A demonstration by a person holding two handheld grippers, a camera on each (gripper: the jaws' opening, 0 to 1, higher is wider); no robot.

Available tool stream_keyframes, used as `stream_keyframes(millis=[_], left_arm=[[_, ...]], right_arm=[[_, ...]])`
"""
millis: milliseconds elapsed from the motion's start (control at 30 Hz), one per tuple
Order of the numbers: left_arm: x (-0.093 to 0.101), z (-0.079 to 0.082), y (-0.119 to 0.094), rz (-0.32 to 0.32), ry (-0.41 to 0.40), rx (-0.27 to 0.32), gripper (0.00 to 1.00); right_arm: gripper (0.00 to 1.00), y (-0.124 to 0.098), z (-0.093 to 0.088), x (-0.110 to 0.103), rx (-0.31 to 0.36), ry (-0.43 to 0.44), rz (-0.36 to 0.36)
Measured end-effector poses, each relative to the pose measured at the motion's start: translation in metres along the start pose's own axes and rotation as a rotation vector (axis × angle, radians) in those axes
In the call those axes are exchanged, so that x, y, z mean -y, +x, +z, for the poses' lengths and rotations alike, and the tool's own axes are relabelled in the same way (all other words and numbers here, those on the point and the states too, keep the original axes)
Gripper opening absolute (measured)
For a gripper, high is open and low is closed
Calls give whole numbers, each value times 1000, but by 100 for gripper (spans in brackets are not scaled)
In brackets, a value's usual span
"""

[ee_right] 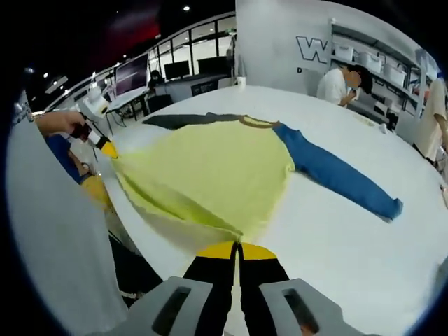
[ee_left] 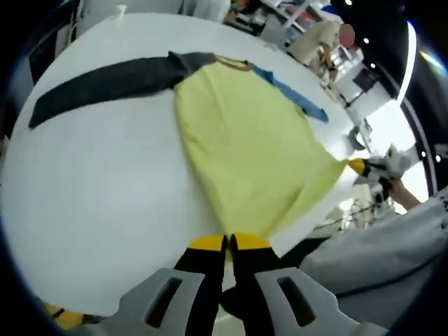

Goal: Fold the garment on the visible template until the final outline fits inside the template.

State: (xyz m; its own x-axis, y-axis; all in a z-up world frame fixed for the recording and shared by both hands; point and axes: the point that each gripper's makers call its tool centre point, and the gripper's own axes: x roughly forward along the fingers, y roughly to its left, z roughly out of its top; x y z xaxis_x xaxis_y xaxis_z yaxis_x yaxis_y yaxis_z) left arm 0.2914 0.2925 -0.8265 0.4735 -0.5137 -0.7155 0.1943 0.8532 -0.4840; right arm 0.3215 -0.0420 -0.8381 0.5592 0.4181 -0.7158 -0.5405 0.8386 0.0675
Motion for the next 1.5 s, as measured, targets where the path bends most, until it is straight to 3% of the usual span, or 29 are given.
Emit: stream_keyframes(millis=[133,400,500,567,600,733,867,933,1033,1100,1167,1267,1333,1400,1500], left_arm=[[-1,1,-10,3,0,4,1],[5,-12,-27,-2,6,-1,1],[12,-24,-45,-5,13,-13,0],[16,-29,-52,-10,17,-24,0],[18,-36,-61,-12,32,-34,0],[28,-55,-75,-15,65,-73,0],[21,-91,-80,-4,118,-156,0],[18,-99,-79,3,121,-170,0],[13,-119,-75,14,89,-190,0],[4,-139,-72,47,59,-207,2],[-6,-146,-68,74,65,-222,6],[-7,-147,-67,76,57,-217,13],[-9,-142,-71,102,91,-211,18],[-10,-119,-79,89,154,-165,23],[-12,-103,-81,97,138,-130,29]], right_arm=[[0,-5,0,-1,7,-2,2],[0,-33,12,-13,84,1,14],[0,-64,10,-20,121,6,10],[0,-72,7,-21,132,8,8],[0,-90,6,-32,148,11,7],[0,-108,-5,-50,142,-5,11],[0,-120,-34,-67,105,-49,23],[0,-122,-48,-73,85,-47,30],[0,-121,-69,-82,47,-64,32],[0,-113,-102,-86,-10,-50,20],[0,-112,-113,-85,-29,-34,10],[5,-113,-126,-75,-57,-5,-7],[8,-113,-113,-63,-44,4,-29],[13,-108,-102,-56,-26,14,-33],[22,-105,-95,-51,-13,19,-38]])
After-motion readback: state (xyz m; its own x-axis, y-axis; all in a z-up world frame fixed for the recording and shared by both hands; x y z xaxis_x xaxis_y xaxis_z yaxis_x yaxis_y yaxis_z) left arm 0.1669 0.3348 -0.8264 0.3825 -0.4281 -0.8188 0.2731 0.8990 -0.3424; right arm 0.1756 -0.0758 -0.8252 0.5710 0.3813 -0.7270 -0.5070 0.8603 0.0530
